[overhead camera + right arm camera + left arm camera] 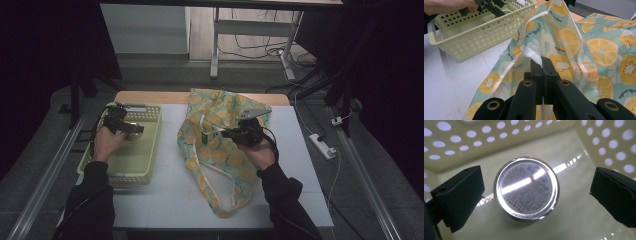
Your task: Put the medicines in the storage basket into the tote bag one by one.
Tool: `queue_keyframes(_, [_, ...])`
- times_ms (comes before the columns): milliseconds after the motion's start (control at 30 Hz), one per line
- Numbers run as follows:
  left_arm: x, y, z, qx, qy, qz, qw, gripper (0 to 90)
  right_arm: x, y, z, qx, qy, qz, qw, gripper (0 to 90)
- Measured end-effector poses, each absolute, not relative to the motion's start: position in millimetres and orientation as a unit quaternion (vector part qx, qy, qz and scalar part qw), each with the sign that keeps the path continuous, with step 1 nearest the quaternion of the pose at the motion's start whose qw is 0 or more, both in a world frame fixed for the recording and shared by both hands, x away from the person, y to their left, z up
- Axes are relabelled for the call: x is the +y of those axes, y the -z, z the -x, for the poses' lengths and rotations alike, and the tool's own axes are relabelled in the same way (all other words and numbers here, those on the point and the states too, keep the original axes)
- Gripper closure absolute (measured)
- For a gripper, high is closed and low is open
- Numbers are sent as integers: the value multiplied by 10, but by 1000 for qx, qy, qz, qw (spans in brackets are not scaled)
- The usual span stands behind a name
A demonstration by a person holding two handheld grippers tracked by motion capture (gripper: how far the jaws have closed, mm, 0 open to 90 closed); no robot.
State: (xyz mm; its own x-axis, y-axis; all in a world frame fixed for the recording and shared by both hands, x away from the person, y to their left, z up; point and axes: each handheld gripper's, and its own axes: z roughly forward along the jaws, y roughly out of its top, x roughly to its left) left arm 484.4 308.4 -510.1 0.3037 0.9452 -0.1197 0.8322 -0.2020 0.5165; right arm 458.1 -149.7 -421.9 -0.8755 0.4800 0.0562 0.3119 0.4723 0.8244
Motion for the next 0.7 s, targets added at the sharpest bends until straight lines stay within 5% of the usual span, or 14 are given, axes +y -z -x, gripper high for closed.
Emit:
queue_keyframes(500, [3053, 5295, -4986, 593, -79, -775, 205, 17, -1501, 4209, -4576, 853, -460, -230, 92, 897])
queue_keyframes(700, [3033, 5271, -4985, 599, -85, -775, 180, 191, -1492, 4208, -4567, 854, -459, -228, 92, 897])
